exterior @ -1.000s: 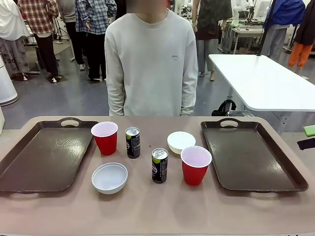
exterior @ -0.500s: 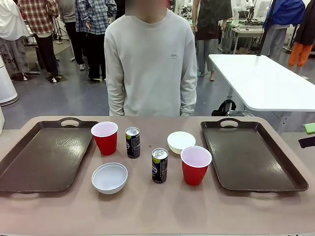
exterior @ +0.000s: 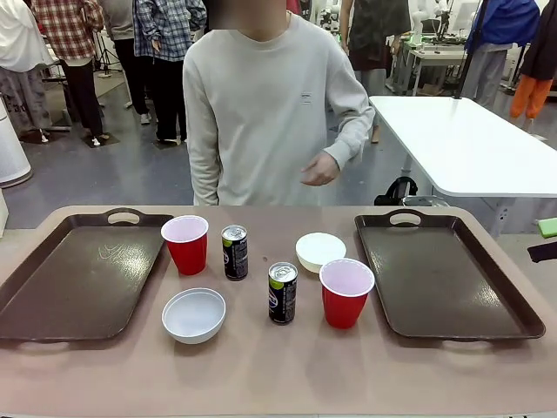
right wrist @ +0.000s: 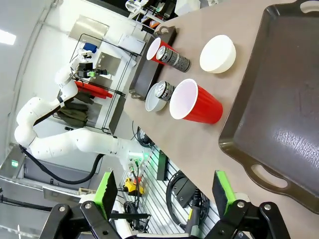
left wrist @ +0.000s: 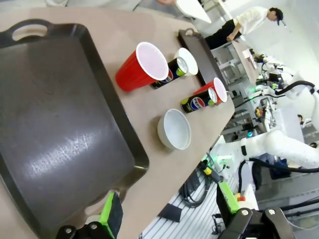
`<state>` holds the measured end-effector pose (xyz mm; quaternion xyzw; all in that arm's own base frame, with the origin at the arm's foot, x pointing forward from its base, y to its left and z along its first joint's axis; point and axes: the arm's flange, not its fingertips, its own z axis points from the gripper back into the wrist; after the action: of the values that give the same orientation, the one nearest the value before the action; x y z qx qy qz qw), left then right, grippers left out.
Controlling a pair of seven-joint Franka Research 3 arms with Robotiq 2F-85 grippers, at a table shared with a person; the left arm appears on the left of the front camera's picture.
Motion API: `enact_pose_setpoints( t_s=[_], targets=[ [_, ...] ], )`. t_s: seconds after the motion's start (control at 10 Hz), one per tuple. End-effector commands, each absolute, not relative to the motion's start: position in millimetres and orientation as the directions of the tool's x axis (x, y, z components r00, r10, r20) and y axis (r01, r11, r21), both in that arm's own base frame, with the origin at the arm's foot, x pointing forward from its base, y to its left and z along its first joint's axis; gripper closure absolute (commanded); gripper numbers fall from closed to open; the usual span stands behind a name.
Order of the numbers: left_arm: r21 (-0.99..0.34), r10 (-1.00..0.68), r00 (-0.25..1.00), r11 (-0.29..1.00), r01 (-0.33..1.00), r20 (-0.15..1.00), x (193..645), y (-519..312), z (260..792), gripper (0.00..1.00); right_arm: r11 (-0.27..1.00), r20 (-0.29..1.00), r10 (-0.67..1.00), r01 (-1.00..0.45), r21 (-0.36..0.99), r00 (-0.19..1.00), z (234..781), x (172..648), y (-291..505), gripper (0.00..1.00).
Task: Prepare tableware on both trays.
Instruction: Pick up a Picnic Bowl from the table and place it on a Handle tray.
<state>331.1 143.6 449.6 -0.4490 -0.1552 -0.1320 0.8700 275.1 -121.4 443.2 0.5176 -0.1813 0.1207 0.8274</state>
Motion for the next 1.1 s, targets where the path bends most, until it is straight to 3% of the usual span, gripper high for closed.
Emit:
enact_pose_setpoints(
  t_s=[0.0,0.1,0.3,0.6,0.8,1.0],
  targets=[
    [-0.66,-0.17,0.936,0.67,0.34,0.309,343,117,471,0.0,0.427,0.428,0.013,-0.392,0.815,0.903,443,275,-121,0.0],
    [-0.617,-0.215,0.94,0.712,0.335,0.263,356,93,494,0.0,0.427,0.428,0.013,-0.392,0.815,0.903,443,275,-121,0.0],
    [-0.405,-0.325,0.916,0.824,0.397,0.236,376,39,539,0.0,0.427,0.428,0.013,-0.392,0.815,0.903,443,275,-121,0.0],
    [-0.173,-0.437,0.89,0.874,0.455,0.13,402,-61,581,0.0,0.427,0.428,0.013,-0.392,0.815,0.903,443,275,-121,0.0],
    [-0.023,-0.518,0.854,0.854,0.519,0.044,408,-135,572,0.0,0.427,0.428,0.013,-0.392,0.815,0.903,443,275,-121,0.0],
    [0.036,-0.552,0.834,0.834,0.551,0.006,388,-181,540,0.0,0.427,0.428,0.013,-0.392,0.815,0.903,443,275,-121,0.0]
  ],
)
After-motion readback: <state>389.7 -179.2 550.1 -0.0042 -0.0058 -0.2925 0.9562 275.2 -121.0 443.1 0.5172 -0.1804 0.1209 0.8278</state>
